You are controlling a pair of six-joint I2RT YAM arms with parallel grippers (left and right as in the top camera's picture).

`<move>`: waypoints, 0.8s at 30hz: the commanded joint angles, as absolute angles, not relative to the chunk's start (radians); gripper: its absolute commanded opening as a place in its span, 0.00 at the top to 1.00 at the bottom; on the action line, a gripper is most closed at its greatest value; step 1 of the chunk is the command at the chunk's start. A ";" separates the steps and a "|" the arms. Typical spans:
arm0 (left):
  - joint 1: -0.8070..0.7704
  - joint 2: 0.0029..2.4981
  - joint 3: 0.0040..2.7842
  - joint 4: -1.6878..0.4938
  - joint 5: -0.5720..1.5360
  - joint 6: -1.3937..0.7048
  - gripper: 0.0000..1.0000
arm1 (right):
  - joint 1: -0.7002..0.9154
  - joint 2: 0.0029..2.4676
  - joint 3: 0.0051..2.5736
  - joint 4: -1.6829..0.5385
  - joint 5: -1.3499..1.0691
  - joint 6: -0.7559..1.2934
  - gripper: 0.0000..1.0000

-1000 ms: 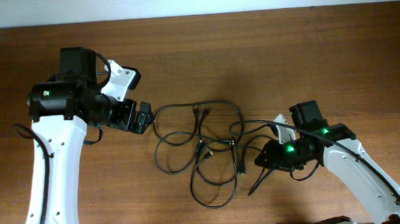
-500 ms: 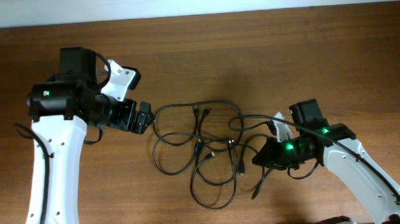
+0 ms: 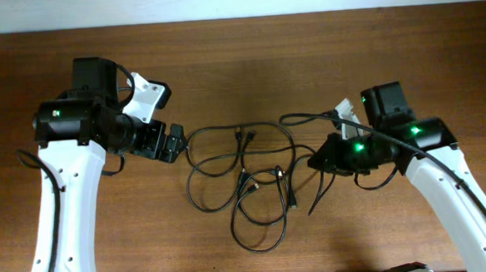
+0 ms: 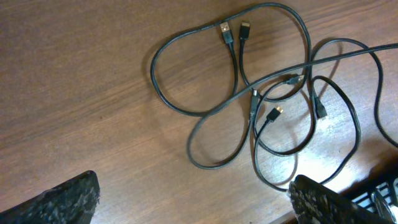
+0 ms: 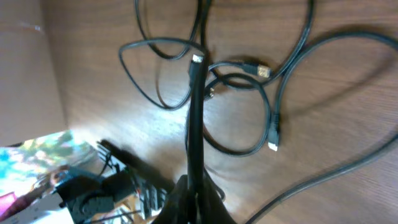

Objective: Untangle cables
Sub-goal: 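Pull the grasped cable up and away to the right with the right gripper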

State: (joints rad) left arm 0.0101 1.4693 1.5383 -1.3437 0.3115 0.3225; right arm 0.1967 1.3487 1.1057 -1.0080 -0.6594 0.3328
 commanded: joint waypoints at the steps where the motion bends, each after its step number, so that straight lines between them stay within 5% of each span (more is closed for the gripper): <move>1: 0.016 1.475 1.534 -1.345 0.326 0.338 0.01 | 0.203 1.347 1.220 -1.063 -0.576 0.318 0.96; 24: 0.016 1.475 1.534 -1.345 0.326 0.338 0.01 | 0.203 1.347 1.713 -1.169 -0.406 0.265 0.96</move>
